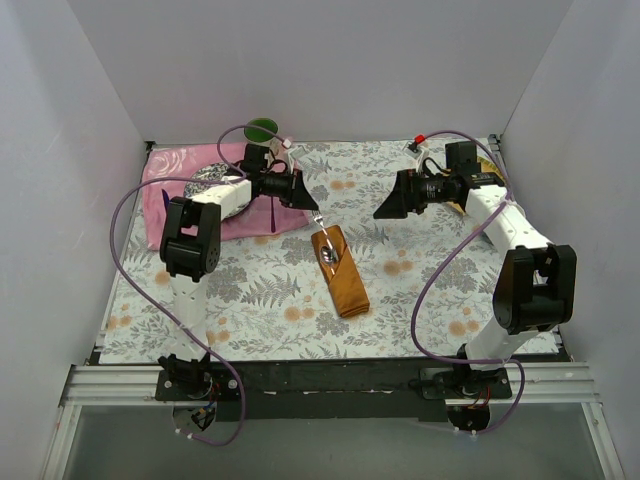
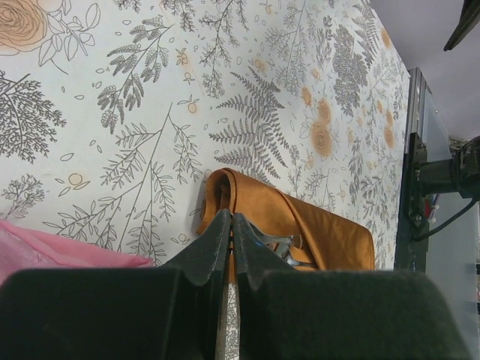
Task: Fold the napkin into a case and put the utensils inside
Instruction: Insert the fork into the folded napkin.
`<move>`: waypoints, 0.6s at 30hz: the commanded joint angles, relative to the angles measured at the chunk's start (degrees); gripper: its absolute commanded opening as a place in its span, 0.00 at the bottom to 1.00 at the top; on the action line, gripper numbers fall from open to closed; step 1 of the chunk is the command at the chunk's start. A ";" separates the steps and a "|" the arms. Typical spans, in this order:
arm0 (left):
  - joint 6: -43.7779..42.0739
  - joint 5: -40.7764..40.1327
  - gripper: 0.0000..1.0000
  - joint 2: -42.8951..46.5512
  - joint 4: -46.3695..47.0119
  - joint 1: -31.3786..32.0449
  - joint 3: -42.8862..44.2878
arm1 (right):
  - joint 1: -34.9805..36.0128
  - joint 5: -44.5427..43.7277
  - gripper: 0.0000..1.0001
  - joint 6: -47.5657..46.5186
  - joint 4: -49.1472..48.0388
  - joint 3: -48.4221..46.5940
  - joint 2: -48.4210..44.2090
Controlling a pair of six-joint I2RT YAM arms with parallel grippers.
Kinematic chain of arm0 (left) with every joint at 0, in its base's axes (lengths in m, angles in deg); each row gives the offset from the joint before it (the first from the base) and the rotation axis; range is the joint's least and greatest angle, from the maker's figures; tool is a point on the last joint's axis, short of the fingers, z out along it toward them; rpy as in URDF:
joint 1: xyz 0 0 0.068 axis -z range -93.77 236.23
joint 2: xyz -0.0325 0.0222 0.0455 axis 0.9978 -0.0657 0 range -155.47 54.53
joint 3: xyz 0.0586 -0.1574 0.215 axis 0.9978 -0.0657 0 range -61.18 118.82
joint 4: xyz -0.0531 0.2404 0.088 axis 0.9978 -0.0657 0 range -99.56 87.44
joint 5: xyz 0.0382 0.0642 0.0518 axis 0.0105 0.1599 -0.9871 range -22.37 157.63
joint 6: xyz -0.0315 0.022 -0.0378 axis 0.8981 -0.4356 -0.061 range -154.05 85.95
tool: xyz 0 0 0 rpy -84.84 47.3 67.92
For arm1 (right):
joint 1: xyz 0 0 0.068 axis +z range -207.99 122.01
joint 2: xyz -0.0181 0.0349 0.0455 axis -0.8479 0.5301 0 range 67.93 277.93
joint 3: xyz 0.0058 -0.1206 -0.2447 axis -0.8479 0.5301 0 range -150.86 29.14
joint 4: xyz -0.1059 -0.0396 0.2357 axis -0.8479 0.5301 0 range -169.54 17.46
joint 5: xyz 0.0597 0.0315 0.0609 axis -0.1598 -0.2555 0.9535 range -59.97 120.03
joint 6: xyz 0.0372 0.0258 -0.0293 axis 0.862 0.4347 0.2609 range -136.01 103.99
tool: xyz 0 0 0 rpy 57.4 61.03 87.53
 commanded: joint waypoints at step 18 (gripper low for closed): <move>-3.08 1.01 0.00 -1.29 -0.20 3.12 1.72 | -1.42 3.14 0.99 0.84 -0.46 -1.09 -1.14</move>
